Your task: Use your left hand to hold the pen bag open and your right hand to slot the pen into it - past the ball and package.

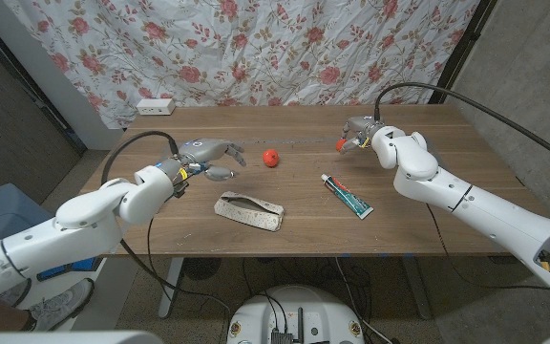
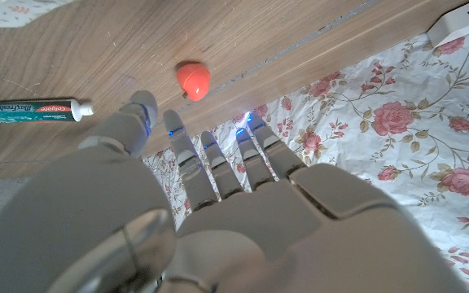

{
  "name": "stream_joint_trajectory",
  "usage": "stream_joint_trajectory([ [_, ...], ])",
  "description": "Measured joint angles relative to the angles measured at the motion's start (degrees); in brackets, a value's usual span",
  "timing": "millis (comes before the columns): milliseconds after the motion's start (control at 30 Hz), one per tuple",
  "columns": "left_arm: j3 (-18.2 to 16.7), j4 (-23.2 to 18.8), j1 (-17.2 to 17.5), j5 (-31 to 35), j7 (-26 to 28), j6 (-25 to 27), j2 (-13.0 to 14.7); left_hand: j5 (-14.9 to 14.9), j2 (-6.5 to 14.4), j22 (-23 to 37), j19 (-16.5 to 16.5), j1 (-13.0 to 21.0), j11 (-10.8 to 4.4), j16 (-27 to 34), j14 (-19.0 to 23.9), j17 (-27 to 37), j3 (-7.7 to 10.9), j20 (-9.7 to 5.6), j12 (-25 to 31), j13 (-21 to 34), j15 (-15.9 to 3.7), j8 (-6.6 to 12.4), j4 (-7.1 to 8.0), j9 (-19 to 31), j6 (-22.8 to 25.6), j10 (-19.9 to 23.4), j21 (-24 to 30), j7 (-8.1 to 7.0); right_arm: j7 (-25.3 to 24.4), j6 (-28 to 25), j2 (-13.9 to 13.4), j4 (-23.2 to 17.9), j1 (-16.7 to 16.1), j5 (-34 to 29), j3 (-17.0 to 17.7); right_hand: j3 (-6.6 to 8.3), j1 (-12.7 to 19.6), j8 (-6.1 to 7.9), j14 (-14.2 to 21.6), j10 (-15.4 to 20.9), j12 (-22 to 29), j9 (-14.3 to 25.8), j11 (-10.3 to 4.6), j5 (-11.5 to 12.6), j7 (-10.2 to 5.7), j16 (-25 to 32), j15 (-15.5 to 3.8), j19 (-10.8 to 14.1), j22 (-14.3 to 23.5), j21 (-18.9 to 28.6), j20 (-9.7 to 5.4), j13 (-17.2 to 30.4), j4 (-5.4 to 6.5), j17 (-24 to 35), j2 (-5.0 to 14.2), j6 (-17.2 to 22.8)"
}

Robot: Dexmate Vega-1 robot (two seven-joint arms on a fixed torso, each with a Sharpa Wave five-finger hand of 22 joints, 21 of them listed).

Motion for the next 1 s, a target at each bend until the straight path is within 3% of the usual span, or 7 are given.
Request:
stream_joint_trajectory([
  [433, 2.72, -2.07, 0.45, 8.07, -1.41, 4.76, -2.28, 0.0, 0.03, -0.01, 1.22, 3.19, -0.2, 0.21, 2.89, 0.0, -2.18, 0.02, 0.0, -0.01, -0.05, 0.0, 0.13, 0.28, 4.18, 2.24, 0.44, 0.09, 0.45, -1.27, -0.02, -0.85, -0.06, 0.76, -0.08, 0.0, 0.02, -0.05, 0.0, 0.0, 0.0, -0.04, 0.0, 0.0, 0.0, 0.0, 0.0, 0.0, 0.0, 0.0, 0.0, 0.0, 0.0, 0.28, 0.02, 0.0],
  [1000, 5.23, -2.94, 0.66, 14.44, -4.31, 8.51, -4.54, 0.0, 0.23, -0.01, 1.83, 4.89, 0.95, 0.2, 3.77, -0.01, -3.78, 0.01, 0.0, -0.01, 0.01, 0.0, 0.31, 0.27, 6.94, 3.38, 0.44, 0.61, 1.36, -3.45, -0.63, -2.47, -0.27, 1.53, -0.29, -0.24, 0.47, -0.29, 0.0, 0.0, 0.0, -0.01, 0.0, 0.0, 0.1, 0.0, 0.0, 0.0, 0.0, 0.0, 0.0, 0.0, -0.25, 0.27, 0.47, -0.11],
])
